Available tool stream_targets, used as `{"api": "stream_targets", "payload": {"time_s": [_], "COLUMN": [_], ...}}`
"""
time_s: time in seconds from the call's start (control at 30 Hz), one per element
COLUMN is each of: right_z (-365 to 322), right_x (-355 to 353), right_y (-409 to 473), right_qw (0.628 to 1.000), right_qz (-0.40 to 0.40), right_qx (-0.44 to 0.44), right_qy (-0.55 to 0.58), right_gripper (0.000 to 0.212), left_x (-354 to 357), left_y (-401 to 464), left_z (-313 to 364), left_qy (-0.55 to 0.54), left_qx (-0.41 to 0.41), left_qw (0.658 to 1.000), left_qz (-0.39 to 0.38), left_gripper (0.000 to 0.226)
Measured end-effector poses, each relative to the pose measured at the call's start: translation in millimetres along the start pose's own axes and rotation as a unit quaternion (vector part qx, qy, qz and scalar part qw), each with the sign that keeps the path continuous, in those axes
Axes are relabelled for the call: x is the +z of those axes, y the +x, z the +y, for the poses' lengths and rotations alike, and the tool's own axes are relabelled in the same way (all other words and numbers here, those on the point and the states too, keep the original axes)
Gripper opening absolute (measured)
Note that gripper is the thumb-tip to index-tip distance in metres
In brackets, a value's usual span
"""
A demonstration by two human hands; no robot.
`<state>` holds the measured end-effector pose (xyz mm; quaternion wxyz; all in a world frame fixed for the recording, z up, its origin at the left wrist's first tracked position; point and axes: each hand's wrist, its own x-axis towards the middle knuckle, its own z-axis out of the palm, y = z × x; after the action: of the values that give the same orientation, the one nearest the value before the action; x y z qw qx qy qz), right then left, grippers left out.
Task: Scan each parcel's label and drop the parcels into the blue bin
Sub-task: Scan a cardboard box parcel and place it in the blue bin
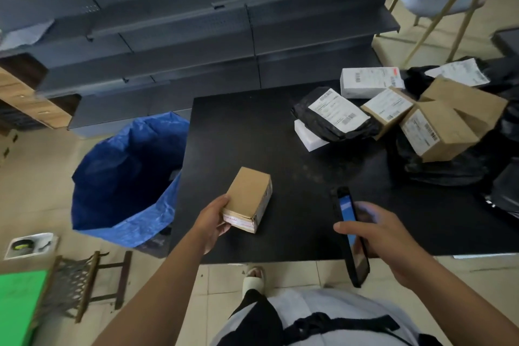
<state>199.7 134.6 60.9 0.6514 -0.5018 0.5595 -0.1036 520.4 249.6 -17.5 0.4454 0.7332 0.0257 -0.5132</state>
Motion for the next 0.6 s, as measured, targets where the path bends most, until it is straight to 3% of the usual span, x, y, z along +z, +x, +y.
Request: {"api": "stream_targets", "payload": {"time_s": [0.13,0.23,0.33,0.43,0.6], "right_z": [-8.4,-13.7,-14.2,-15.4,-15.2], "right_x": [17.6,27.4,36.8,44.0,48.0], "right_y": [3.7,2.3,0.0,-2.8,-4.6], "right_qw": [1.000,1.000,1.000,1.000,1.000], "right_qz": [0.014,0.013,0.014,0.017,0.015], "right_qx": [0.004,-0.002,0.001,0.001,0.005], "right_qy": [0.004,0.006,0.012,0.013,0.016], "right_gripper": [0.066,0.055,0.053,0.052,0.053], "left_x": [-13.1,-12.1,3.8,23.3,28.7], "left_y": [7.4,10.0,7.9,2.3,3.5], "left_z": [5.1,8.4,10.0,5.7,7.6], "left_qy": [0.093,0.198,0.406,0.524,0.523], "left_qx": [0.042,0.133,0.198,0.206,0.189], "left_qw": [0.995,0.971,0.891,0.824,0.828], "left_qz": [0.010,0.020,0.044,0.064,0.067], "left_gripper": [0.020,0.051,0.095,0.106,0.103]}}
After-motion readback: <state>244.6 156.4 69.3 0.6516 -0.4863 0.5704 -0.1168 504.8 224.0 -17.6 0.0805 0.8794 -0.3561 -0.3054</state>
